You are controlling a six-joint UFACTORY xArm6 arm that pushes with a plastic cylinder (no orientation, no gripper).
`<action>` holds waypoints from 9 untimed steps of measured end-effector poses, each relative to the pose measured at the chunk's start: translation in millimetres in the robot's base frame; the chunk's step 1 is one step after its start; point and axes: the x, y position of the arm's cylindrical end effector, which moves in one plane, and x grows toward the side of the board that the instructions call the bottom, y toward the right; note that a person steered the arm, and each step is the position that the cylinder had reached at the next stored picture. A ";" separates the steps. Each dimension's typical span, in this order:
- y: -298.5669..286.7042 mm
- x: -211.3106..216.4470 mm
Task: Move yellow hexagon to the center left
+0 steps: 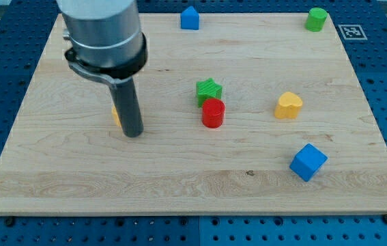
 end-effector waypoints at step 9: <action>14.0 -110.5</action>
